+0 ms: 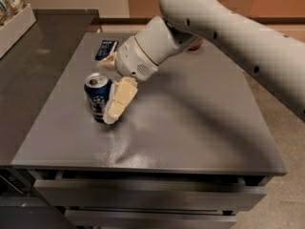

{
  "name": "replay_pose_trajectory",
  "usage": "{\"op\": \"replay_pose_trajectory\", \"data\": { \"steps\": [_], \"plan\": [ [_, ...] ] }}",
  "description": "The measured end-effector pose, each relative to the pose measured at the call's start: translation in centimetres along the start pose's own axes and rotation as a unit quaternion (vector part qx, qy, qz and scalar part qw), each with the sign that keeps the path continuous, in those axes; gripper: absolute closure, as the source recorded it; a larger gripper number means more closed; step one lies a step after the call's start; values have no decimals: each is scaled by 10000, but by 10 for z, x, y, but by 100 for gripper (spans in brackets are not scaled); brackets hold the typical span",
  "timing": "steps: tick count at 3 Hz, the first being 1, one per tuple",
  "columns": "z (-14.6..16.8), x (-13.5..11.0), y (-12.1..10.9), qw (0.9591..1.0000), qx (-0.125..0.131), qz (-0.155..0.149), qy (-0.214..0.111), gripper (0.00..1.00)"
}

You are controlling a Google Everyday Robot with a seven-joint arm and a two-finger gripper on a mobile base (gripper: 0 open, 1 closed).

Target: Knock pepsi can over

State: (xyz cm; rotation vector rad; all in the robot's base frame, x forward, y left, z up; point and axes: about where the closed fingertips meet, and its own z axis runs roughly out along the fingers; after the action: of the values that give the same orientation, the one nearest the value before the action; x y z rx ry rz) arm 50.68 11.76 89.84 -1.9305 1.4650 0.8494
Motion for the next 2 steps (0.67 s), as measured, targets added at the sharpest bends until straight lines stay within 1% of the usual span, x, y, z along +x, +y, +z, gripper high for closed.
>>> {"op": "replay_pose_trajectory", "data": {
  "steps": [2],
  "plan": [
    [1, -1, -1, 10000, -12, -4, -17, 0]
  ]
}}
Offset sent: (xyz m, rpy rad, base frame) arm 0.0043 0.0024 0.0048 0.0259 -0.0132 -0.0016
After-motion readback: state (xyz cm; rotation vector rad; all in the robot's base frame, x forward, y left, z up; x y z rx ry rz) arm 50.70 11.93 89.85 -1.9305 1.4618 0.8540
